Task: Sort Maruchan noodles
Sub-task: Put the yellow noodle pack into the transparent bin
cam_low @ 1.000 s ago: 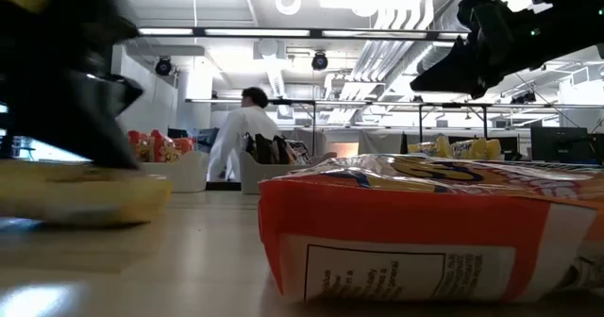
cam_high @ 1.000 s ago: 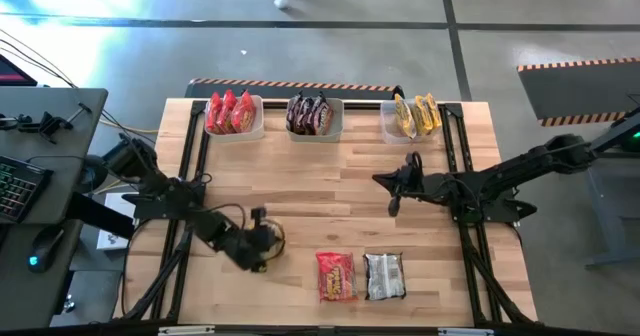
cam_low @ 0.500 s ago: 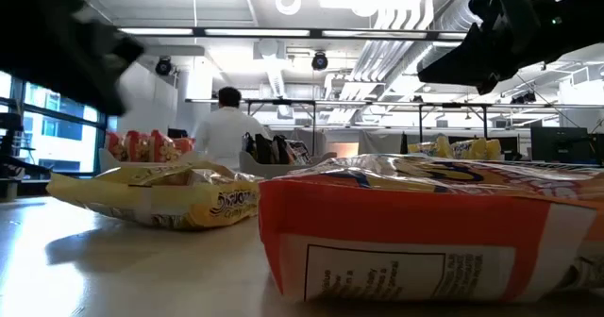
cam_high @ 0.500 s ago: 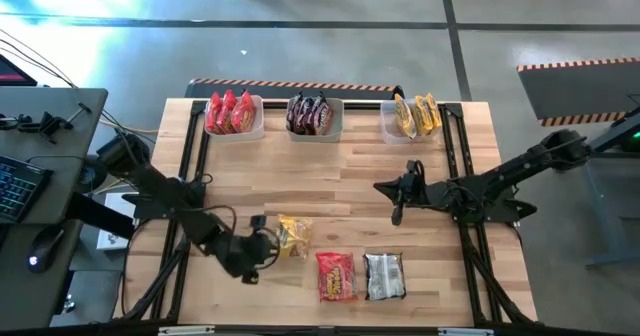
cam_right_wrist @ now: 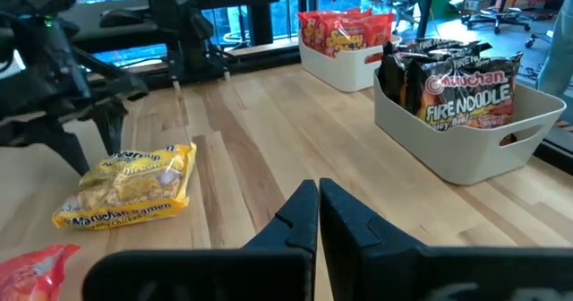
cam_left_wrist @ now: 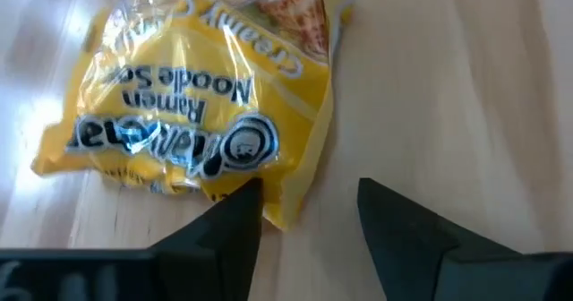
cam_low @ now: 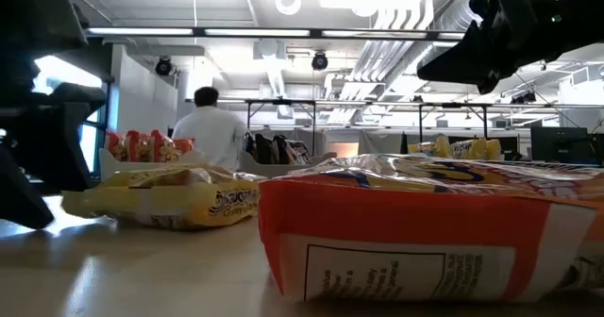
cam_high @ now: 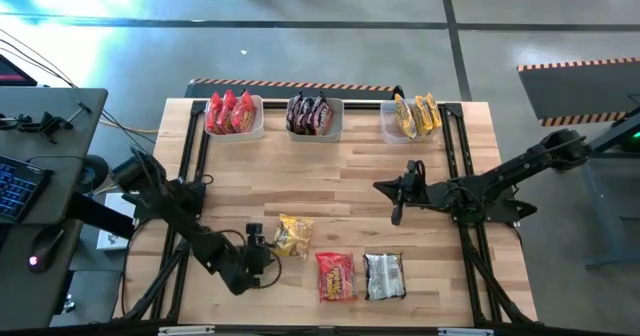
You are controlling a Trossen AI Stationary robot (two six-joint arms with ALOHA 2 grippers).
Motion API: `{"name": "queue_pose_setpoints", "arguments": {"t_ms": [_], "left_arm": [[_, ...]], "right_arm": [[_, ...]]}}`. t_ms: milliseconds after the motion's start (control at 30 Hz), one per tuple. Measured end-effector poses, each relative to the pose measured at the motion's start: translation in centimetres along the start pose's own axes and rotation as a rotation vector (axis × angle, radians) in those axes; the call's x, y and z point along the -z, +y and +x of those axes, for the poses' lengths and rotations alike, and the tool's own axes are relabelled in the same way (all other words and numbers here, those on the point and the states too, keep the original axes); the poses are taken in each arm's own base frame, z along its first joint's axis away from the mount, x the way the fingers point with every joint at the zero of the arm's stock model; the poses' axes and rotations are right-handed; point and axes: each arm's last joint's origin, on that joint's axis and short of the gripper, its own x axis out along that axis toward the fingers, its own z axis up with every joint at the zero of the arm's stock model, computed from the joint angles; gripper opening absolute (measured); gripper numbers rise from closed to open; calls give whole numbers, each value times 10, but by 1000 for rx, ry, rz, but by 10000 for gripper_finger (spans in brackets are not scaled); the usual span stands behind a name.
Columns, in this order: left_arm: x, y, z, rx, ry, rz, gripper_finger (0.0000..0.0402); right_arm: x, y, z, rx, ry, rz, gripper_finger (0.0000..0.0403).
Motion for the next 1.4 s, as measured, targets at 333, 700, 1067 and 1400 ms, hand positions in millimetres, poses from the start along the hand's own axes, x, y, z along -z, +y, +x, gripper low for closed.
{"name": "queue_pose_setpoints", "arguments": {"t_ms": [333,700,1067,1400], "left_arm": [[-27,-10,5,-64,-60,160,61],[-50,4,9,-27,-38,71,4],[-33,-12,-8,-11,29,-12,119],[-21,-13,7,-130,54,-1,180]], "right_arm": [[3,6,2,-61,11,-15,0],[-5,42,16,-171,24,-103,0],[-7,72,46,-117,118,-231,40],[-13,83,56,-120,129,-226,96]]}}
